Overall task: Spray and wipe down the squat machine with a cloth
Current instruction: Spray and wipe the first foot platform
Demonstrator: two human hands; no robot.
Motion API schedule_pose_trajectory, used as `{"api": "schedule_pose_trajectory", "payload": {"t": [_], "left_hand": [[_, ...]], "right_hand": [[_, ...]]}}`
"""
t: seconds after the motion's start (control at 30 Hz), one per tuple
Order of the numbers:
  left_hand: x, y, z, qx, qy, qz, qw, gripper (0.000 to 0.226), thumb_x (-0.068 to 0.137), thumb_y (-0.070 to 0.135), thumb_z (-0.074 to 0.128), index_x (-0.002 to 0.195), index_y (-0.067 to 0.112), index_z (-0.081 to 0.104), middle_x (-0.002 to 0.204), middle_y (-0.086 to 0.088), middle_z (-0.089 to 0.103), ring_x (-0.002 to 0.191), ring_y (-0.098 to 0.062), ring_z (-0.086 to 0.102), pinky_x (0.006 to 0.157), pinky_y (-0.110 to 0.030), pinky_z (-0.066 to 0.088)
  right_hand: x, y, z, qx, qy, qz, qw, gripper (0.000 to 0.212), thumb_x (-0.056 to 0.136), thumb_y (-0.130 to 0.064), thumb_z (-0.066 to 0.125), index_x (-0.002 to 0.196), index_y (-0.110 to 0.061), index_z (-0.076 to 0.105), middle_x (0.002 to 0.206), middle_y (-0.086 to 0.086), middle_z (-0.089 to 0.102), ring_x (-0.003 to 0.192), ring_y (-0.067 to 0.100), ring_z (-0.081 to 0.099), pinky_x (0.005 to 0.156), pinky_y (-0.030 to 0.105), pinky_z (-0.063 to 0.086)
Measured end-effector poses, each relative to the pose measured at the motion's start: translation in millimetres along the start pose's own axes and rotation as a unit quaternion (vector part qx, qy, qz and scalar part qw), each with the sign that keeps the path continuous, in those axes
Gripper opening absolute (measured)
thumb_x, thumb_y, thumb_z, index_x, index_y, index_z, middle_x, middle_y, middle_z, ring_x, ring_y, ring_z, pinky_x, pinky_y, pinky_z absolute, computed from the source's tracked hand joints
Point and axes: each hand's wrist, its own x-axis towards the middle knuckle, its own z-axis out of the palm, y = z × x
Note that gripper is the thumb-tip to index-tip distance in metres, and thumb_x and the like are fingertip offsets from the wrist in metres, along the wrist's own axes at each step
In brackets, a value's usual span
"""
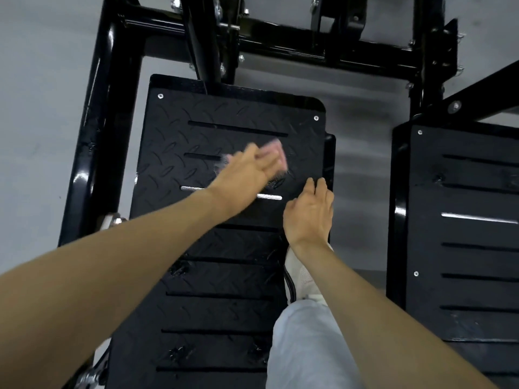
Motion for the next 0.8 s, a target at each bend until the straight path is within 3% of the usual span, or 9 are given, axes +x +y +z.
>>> {"api": "schedule_pose_trajectory", "payload": {"t": [0.07,0.13,0.23,0.33,0.4,0.47,0.53,0.6,0.8], "left_hand": [[0.9,5.4,-2.3,0.055,-0.009,0.107,0.993,0.072,0.092,0.000,0.050,0.151,0.020,0.014,0.158,0.000,0.012,0.114,-0.026,0.035,0.097,-0.040,0.040],[9.9,-6.2,-13.3,0.119,-0.033,0.136,0.983,0.080,0.091,0.001,0.053,0.152,0.022,0.007,0.160,0.001,0.002,0.119,-0.025,0.032,0.101,-0.040,0.037],[22.2,-20.3,-23.7,0.105,-0.018,0.008,0.994,0.078,0.084,0.000,0.058,0.149,0.019,0.018,0.155,-0.001,0.015,0.120,-0.029,0.033,0.100,-0.042,0.037],[28.6,5.5,-17.4,0.045,-0.017,-0.085,0.995,0.070,0.087,0.003,0.052,0.149,0.014,0.021,0.153,-0.002,0.021,0.115,-0.030,0.035,0.093,-0.041,0.039],[28.5,32.4,-9.0,0.051,-0.021,-0.005,0.998,0.069,0.089,0.003,0.052,0.150,0.016,0.019,0.155,-0.002,0.016,0.117,-0.030,0.035,0.093,-0.041,0.039],[28.5,44.9,-10.5,0.089,-0.031,0.133,0.987,0.071,0.093,0.004,0.048,0.152,0.016,0.010,0.158,-0.002,0.008,0.120,-0.031,0.034,0.096,-0.042,0.039],[34.6,35.5,-18.2,0.154,-0.030,0.226,0.961,0.073,0.095,0.003,0.044,0.153,0.015,0.001,0.158,-0.003,0.008,0.119,-0.029,0.034,0.095,-0.040,0.039],[48.3,20.5,-27.3,0.233,-0.008,0.251,0.939,0.070,0.095,0.004,0.042,0.152,0.013,0.001,0.156,-0.003,0.014,0.118,-0.029,0.037,0.092,-0.039,0.041],[92.2,41.2,-35.5,0.149,0.011,0.001,0.989,0.076,0.085,0.009,0.060,0.148,0.009,0.017,0.152,-0.007,0.021,0.120,-0.032,0.034,0.089,-0.039,0.041]], "right_hand": [[1.8,3.7,-2.6,0.014,0.014,-0.006,1.000,0.054,0.096,-0.013,0.044,0.146,-0.003,0.027,0.154,0.013,0.022,0.137,0.027,0.025,0.114,0.035,0.026],[4.5,9.6,-4.3,0.026,0.020,-0.010,0.999,0.052,0.096,-0.010,0.044,0.145,-0.002,0.031,0.152,0.012,0.027,0.136,0.026,0.028,0.113,0.036,0.028],[5.5,15.4,-5.0,0.035,0.025,-0.021,0.999,0.050,0.095,-0.006,0.042,0.144,-0.001,0.034,0.150,0.012,0.031,0.134,0.026,0.032,0.113,0.036,0.028],[6.1,20.0,-5.8,0.014,0.051,-0.023,0.998,0.049,0.093,-0.006,0.043,0.142,-0.003,0.038,0.150,0.013,0.032,0.134,0.025,0.034,0.118,0.036,0.012],[8.5,22.7,-8.1,0.017,0.056,0.009,0.998,0.050,0.093,-0.007,0.044,0.143,-0.006,0.037,0.151,0.011,0.029,0.135,0.024,0.033,0.119,0.038,0.005],[13.3,26.3,-11.6,0.048,0.050,0.056,0.996,0.052,0.094,-0.007,0.044,0.144,-0.007,0.034,0.152,0.012,0.028,0.138,0.025,0.030,0.120,0.039,0.008],[16.8,30.4,-17.4,0.109,0.041,0.106,0.988,0.052,0.094,-0.005,0.043,0.145,-0.007,0.033,0.147,0.014,0.037,0.134,0.027,0.038,0.117,0.041,0.021],[19.0,35.5,-24.8,0.199,0.028,0.160,0.966,0.051,0.094,0.000,0.040,0.143,-0.009,0.038,0.134,0.015,0.053,0.122,0.029,0.051,0.107,0.038,0.037],[18.5,46.4,-28.1,0.326,0.006,0.255,0.910,0.040,0.090,0.001,0.039,0.117,-0.012,0.065,0.116,0.011,0.065,0.107,0.030,0.061,0.094,0.038,0.050]]}}
